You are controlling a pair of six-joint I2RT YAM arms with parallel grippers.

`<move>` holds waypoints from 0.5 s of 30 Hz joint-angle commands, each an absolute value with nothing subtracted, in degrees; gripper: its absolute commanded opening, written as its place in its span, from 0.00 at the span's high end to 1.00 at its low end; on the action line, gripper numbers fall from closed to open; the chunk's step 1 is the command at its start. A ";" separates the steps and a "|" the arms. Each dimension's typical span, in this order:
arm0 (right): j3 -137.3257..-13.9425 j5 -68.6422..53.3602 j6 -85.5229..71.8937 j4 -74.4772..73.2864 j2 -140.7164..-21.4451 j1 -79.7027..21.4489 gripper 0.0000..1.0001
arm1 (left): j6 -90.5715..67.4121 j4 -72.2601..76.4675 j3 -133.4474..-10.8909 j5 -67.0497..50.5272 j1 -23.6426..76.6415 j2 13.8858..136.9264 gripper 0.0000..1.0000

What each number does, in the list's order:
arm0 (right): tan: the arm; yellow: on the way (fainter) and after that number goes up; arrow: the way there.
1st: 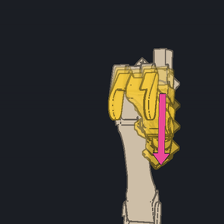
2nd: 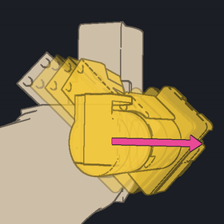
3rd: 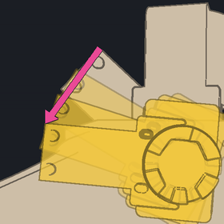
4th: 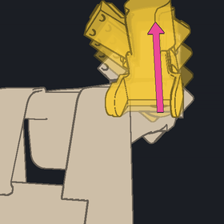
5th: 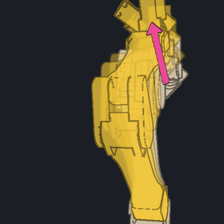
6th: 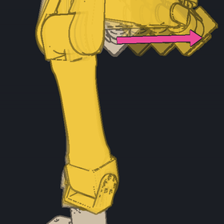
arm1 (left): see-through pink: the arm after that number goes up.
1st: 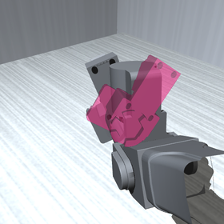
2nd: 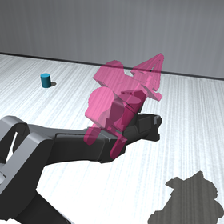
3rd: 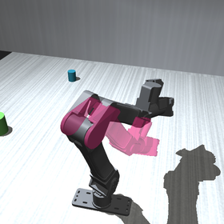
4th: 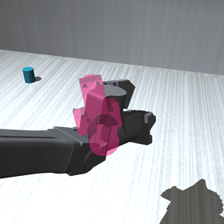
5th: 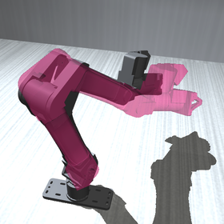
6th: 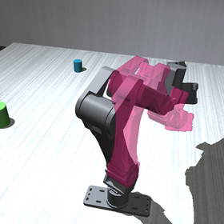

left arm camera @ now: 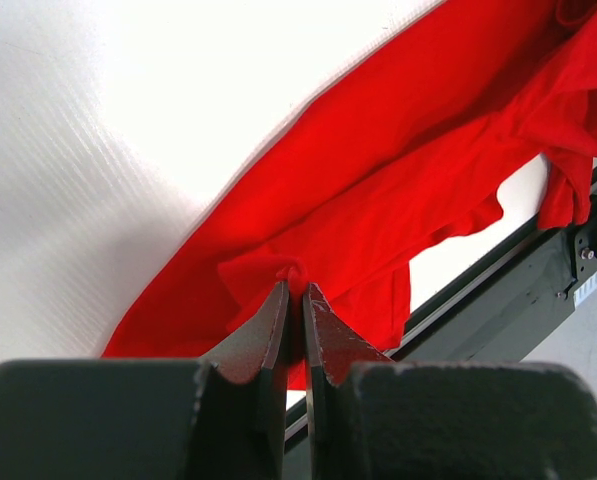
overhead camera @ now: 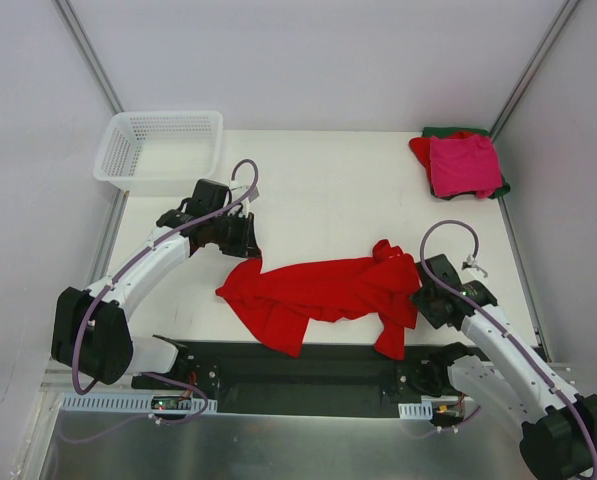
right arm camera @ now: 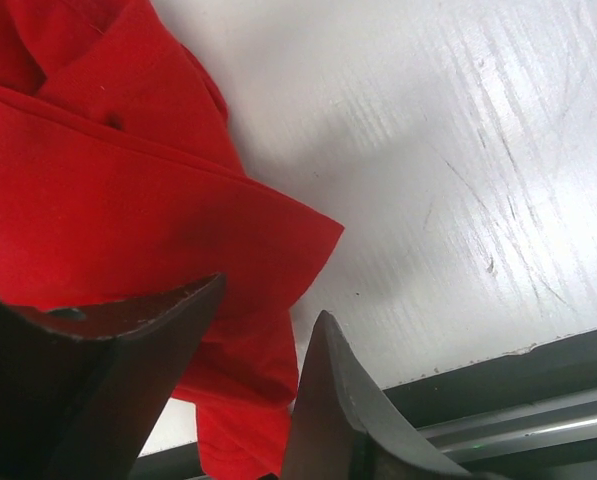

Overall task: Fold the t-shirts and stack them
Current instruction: Flatten out the tshirt

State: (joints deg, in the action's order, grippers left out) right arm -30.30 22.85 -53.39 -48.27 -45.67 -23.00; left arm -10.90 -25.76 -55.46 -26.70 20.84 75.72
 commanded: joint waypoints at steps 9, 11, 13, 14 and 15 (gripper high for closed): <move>-29.88 21.97 -53.96 -46.85 -46.41 -22.76 0.90 | -9.67 -24.87 -55.55 -28.21 19.69 74.71 0.98; -30.15 22.32 -53.88 -47.11 -46.58 -22.76 0.99 | -9.84 -24.87 -55.55 -28.04 19.60 74.62 0.98; -30.50 22.67 -53.53 -47.11 -46.93 -22.76 0.99 | -9.84 -24.87 -55.55 -27.86 19.51 74.45 0.98; -30.85 22.76 -52.83 -47.11 -46.93 -22.76 0.99 | -9.76 -24.87 -55.46 -27.95 19.51 74.36 0.98; -31.46 22.94 -52.39 -46.94 -46.93 -22.76 0.99 | -9.84 -24.96 -55.37 -27.78 19.51 74.09 0.98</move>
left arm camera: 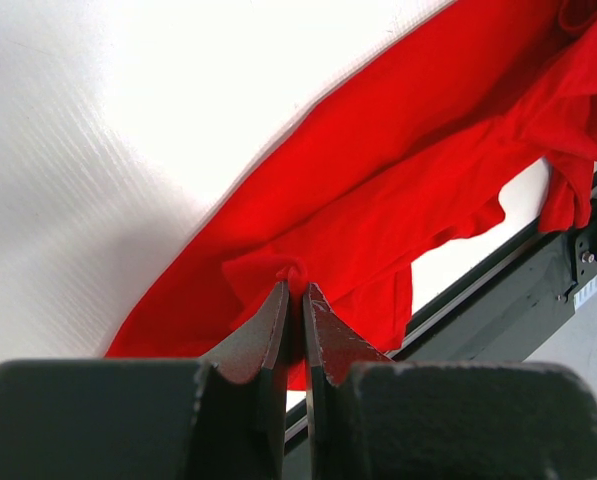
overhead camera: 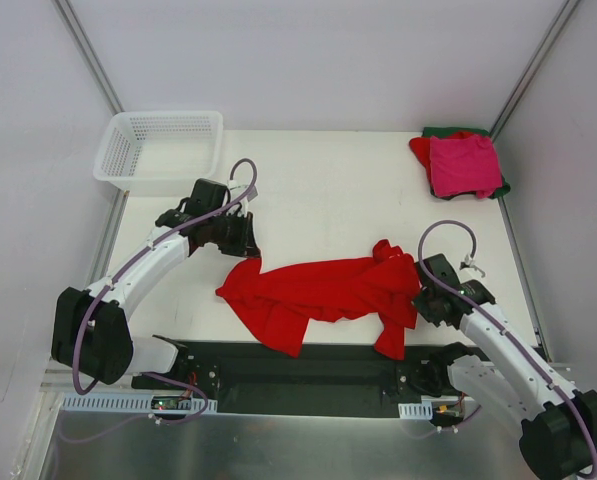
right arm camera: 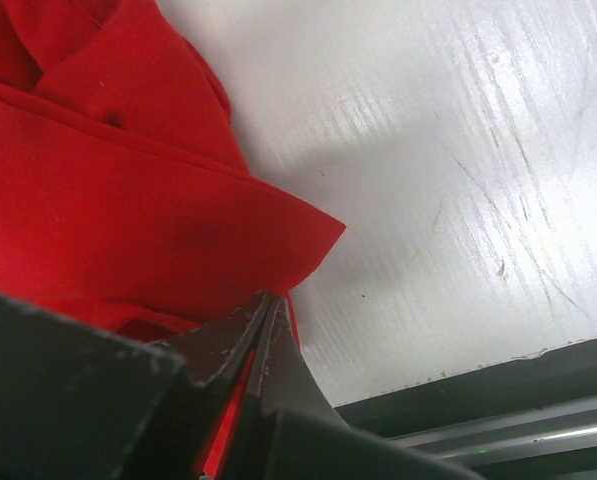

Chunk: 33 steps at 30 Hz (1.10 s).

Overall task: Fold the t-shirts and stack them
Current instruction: Flatten out the tshirt

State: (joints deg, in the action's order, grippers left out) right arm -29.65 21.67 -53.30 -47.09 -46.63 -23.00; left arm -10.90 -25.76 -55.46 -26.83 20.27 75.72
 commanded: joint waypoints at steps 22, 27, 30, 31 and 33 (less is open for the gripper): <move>-54.22 41.57 -35.26 -54.58 -46.23 -22.85 0.99 | -10.64 -27.85 -56.95 -23.03 18.37 67.50 0.98; -60.19 44.82 -29.45 -52.48 -46.93 -22.76 0.99 | -9.93 -30.40 -59.32 -21.10 17.06 65.48 0.98; -63.97 45.44 -25.24 -50.28 -47.37 -22.68 0.99 | -9.58 -32.60 -61.69 -19.87 16.26 64.43 0.98; -65.03 45.44 -23.92 -49.58 -47.46 -22.68 0.99 | -9.58 -33.13 -62.31 -18.99 16.09 64.16 0.98; -67.66 44.83 -20.06 -47.38 -47.72 -22.76 0.99 | -9.32 -34.98 -64.77 -17.94 15.82 63.28 0.98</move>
